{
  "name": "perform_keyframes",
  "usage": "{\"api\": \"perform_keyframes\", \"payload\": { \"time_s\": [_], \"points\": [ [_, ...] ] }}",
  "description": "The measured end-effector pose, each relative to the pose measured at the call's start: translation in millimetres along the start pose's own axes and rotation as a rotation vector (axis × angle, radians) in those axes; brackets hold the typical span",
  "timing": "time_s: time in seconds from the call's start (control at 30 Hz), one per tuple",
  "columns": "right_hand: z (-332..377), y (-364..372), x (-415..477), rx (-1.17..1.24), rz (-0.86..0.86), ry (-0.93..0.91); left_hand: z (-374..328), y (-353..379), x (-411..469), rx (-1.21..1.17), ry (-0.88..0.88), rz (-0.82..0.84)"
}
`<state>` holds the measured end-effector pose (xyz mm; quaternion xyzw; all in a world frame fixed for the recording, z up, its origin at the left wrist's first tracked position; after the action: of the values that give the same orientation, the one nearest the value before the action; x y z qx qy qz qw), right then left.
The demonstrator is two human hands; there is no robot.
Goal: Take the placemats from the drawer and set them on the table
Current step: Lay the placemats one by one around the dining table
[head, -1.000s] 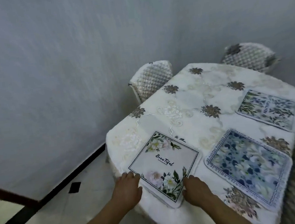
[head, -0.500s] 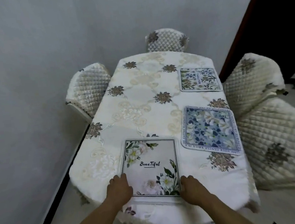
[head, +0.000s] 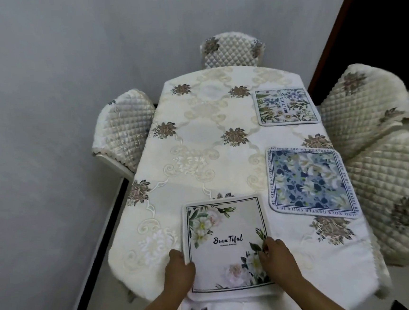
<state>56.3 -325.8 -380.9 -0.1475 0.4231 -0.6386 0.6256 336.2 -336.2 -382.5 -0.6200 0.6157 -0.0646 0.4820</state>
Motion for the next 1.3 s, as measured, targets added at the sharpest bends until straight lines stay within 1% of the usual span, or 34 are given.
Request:
{"api": "perform_keyframes", "payload": {
  "time_s": [0.1,0.23,0.3,0.47,0.6,0.73,0.83,0.93,1.03,1.17,1.3],
  "points": [
    [23,2,-2,0.028,-0.077,-0.042,-4,-20,3,0.019,0.185,0.007],
    [69,15,-8,0.042,-0.156,-0.077,-1,-70,14,0.072,0.503,0.025],
    [102,26,-9,0.032,-0.194,-0.111,6,-103,26,0.106,0.589,0.025],
    [205,69,-13,0.032,-0.283,-0.187,49,-208,62,0.130,0.653,-0.047],
    [287,100,-10,0.082,-0.314,-0.255,82,-296,92,0.112,0.684,-0.129],
    [337,114,4,0.104,-0.342,-0.276,88,-350,127,0.090,0.699,-0.171],
    [357,118,28,0.138,-0.365,-0.237,76,-375,163,0.116,0.693,-0.188],
    [373,119,67,0.163,-0.413,-0.193,55,-393,210,0.066,0.680,-0.157],
    [391,120,109,0.158,-0.444,-0.170,33,-410,251,0.067,0.682,-0.145],
    [417,124,157,0.192,-0.466,-0.131,5,-433,302,0.127,0.749,-0.113],
    [429,125,197,0.200,-0.521,-0.029,-33,-441,360,0.171,0.801,-0.087]
  ]
}}
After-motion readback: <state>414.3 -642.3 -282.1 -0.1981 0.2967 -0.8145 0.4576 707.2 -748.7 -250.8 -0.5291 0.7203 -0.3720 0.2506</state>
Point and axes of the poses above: each hand's wrist, its own x-axis towards the middle knuckle, its own y-axis out of the palm, z = x × y, the point moved 2 cm from there along x, towards the middle knuckle, and after that the axes turned 6 degrees about x, right-handed, at the moved point
